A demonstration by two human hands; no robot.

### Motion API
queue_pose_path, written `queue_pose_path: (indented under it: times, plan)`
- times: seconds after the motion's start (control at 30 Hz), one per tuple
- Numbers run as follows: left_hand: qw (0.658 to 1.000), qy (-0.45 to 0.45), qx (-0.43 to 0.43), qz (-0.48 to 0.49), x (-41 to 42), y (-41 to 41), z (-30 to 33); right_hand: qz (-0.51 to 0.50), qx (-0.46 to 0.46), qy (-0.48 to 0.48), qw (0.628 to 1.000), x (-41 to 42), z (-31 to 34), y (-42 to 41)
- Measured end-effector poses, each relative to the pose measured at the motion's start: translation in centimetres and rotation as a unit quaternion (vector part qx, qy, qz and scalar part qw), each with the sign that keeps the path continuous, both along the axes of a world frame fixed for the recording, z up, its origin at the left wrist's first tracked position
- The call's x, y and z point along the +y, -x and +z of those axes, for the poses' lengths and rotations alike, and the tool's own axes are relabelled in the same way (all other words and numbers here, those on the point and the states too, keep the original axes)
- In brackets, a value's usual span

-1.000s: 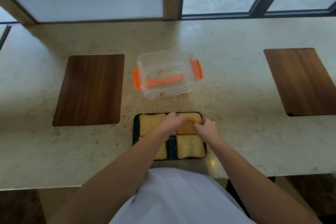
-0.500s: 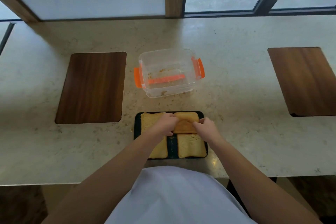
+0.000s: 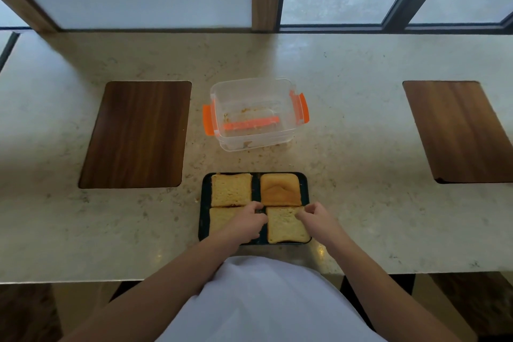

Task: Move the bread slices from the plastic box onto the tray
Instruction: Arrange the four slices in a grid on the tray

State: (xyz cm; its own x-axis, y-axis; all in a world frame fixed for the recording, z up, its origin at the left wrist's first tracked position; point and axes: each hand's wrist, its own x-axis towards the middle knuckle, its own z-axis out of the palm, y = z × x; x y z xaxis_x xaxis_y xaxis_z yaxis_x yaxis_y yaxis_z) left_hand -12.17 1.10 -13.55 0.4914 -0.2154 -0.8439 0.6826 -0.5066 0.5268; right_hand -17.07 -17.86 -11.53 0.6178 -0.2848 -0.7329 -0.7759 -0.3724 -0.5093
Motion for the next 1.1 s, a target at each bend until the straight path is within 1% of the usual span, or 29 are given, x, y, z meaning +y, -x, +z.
queue_pose_path:
  times: [0.2,0.4,0.67,0.97,1.03,1.1]
  plan:
    - [0.999,0.001,0.000,-0.033,-0.3,0.0,0.1,-0.008,-0.015,0.019,1.000,0.5,-0.2,0.2]
    - [0.998,-0.009,-0.017,-0.068,-0.5,0.1,0.6,-0.009,-0.014,0.006,1.000,1.0,-0.3,0.3]
    - [0.997,-0.011,-0.038,-0.068,0.4,0.2,1.0,-0.002,-0.007,-0.015,1.000,1.6,-0.1,0.1]
    - [0.996,-0.010,-0.043,-0.072,0.7,0.1,1.3,0.018,0.003,-0.007,1.000,1.4,-0.2,-0.4]
    - [0.995,-0.010,-0.066,-0.077,0.9,0.1,1.2,0.040,0.003,0.012,0.999,1.4,-0.1,-0.5]
    - [0.990,-0.015,-0.126,-0.062,1.7,0.0,1.3,0.084,-0.008,0.049,0.995,1.5,0.0,-0.6]
